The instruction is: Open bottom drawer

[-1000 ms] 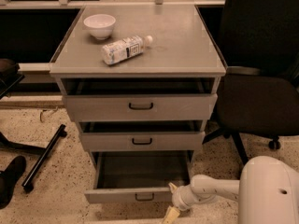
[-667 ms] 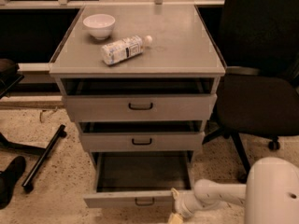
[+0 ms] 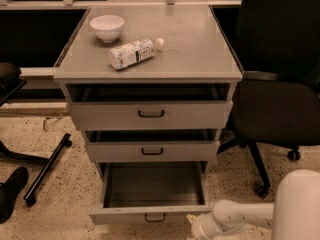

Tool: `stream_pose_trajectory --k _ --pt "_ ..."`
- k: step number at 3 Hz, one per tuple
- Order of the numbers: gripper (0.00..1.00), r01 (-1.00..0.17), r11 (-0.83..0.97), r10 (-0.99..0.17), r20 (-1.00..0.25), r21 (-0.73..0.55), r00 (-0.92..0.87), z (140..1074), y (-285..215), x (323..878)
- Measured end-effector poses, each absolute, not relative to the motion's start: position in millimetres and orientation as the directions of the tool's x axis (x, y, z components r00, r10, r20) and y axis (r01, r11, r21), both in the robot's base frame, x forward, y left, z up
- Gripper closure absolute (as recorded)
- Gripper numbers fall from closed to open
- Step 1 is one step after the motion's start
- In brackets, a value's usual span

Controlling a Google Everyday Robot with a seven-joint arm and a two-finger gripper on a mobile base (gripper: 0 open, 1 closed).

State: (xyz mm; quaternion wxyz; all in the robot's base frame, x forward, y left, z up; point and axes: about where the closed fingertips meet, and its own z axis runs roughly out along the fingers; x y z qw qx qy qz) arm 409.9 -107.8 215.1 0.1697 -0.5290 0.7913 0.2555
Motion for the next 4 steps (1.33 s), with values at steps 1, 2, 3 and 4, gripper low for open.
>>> stream_pose_trajectory --k 1,2,3,4 --pt "0.0 -0.888 0.368 -0.735 -0.499 0.275 -0.459 226.2 -121.6 365.6" --pt "0.0 -0.887 0.361 -0.737 -0.494 0.289 -0.461 226.1 -119.2 355.2" --pt "0.0 -0.913 0.339 -0.732 -0.547 0.225 -0.406 232.2 -118.9 370.7" --pt "0.0 -0.946 0.291 -0.739 -0.595 0.144 -0.317 229.0 -102.8 407.4"
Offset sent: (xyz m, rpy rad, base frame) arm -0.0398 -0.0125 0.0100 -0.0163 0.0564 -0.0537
